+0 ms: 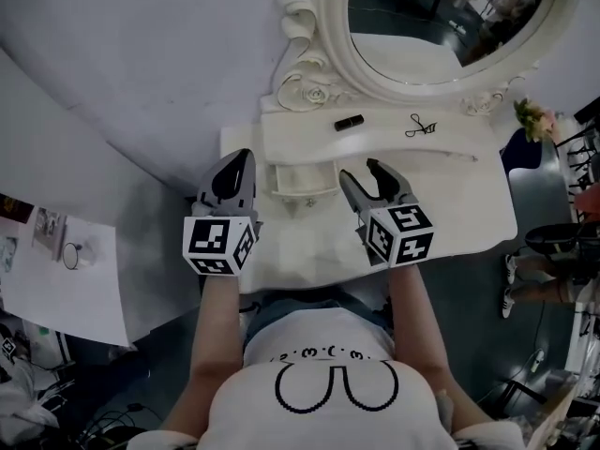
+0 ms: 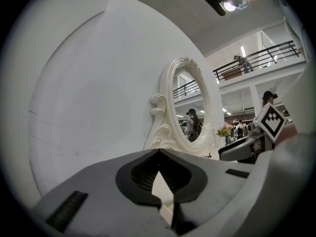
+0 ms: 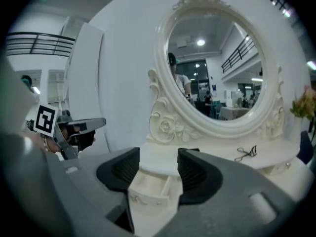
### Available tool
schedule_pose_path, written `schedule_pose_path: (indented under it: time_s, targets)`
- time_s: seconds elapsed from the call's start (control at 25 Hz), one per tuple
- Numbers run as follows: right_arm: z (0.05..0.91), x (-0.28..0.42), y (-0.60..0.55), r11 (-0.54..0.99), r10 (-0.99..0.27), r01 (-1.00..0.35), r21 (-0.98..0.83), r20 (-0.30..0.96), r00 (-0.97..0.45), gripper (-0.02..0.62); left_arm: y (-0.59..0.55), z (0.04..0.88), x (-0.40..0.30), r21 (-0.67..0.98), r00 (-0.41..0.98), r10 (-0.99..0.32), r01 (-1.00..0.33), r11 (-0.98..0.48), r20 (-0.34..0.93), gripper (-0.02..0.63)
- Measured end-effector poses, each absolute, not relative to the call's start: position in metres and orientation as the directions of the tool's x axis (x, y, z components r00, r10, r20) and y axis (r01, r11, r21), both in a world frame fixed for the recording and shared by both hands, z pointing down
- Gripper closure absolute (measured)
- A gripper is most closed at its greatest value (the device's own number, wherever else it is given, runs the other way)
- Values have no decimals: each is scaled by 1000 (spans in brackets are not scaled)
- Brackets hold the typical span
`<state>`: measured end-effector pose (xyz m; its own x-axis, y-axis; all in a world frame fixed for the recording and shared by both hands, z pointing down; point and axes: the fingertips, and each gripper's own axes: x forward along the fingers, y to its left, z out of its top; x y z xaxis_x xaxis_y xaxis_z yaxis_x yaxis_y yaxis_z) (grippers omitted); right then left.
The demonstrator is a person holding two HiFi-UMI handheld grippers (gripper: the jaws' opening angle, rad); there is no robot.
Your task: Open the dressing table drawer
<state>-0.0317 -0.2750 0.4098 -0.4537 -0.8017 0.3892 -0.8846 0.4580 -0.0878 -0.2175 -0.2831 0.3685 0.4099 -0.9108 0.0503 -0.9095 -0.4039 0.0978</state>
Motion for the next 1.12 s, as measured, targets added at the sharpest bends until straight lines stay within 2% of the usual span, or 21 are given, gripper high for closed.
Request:
schedule_pose_path:
  time_s: [0.16,0.2,0.28,0.64,1.12]
  targets:
    - [351,-19,-283,458,-860,-889,-4,251,-444,433,-287,343,-219,54,393,-920,-919,-392,11,607]
    - [337,-17,-284,457,-870,-889,17,215,-443,470,-288,336,-219,43,388,-922,-921,-388,-1,607]
    - [311,-14,-283,457,-884,-888,59,142,-445,589,-288,322,-221,21,378,-925,-925,-378,-29,607]
    - [225,-11,-268,450,-878,-868,209,-77,-473,598,-280,255,-225,-89,340,-925,-940,-329,-169,607]
    - [218,-14,-263,457,-865,-851,259,-92,-493,600,-277,244,-218,-117,345,-920,-937,-328,-188,607]
